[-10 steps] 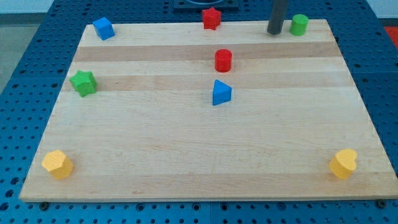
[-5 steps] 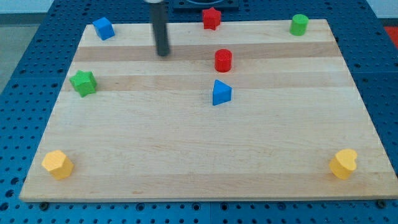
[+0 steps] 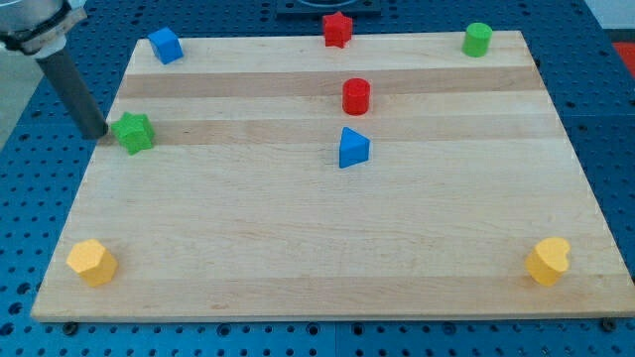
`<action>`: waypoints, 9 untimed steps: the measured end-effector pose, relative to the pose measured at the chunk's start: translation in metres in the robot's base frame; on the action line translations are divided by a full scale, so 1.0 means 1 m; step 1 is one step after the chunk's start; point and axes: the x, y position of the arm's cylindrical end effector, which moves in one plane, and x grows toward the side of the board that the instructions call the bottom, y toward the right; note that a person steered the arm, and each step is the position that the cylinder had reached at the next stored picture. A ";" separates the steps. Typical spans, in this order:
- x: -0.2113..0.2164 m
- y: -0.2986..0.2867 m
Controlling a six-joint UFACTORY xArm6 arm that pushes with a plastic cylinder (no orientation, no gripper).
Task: Slide the green star towards the center of the board
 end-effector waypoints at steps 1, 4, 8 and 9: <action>0.004 0.011; -0.002 0.136; -0.015 0.149; -0.016 0.190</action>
